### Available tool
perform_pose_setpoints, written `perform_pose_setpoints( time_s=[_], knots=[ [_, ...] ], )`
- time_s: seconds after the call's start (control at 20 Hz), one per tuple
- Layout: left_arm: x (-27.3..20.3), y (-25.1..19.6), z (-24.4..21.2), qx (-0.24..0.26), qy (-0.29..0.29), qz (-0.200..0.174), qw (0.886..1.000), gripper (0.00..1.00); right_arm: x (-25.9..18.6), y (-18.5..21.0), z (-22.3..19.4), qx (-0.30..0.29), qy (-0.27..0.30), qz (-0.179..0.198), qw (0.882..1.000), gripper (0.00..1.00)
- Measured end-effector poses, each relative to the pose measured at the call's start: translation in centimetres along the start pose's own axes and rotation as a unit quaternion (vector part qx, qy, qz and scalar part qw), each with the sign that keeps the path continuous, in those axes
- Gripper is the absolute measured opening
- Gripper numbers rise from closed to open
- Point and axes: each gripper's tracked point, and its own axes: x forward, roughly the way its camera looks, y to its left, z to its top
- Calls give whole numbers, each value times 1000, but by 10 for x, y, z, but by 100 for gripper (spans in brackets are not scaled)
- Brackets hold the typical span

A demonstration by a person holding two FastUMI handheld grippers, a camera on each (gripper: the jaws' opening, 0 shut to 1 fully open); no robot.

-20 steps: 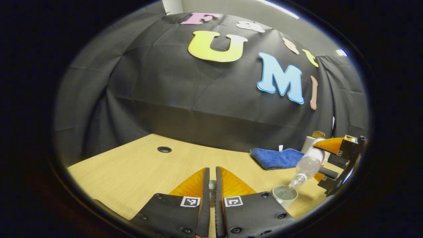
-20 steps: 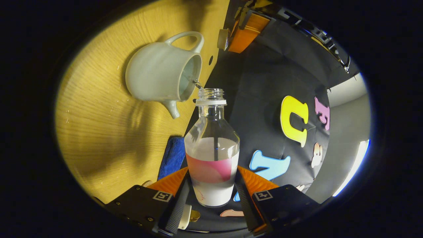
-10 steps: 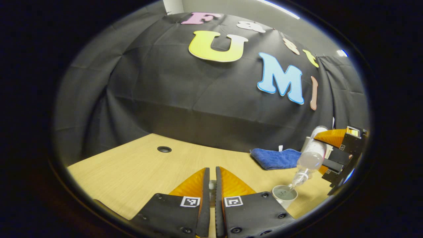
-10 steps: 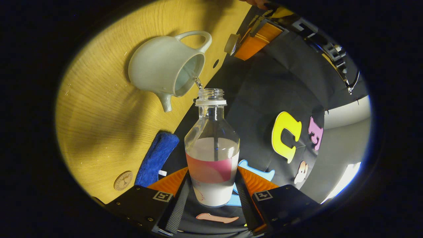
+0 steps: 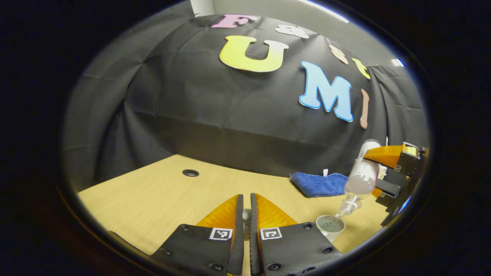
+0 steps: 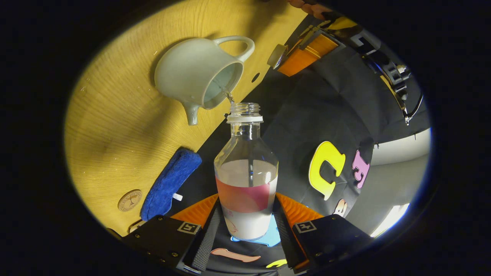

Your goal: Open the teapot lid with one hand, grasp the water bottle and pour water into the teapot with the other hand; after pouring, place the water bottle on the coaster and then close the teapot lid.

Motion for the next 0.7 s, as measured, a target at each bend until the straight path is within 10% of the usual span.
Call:
perform_pose_setpoints(
  time_s=[0.7],
  knots=[
    [0, 1, 2, -3, 0, 0, 1000, 13, 2, -19, 17, -83, -30, -36, 995, 74]
  ],
)
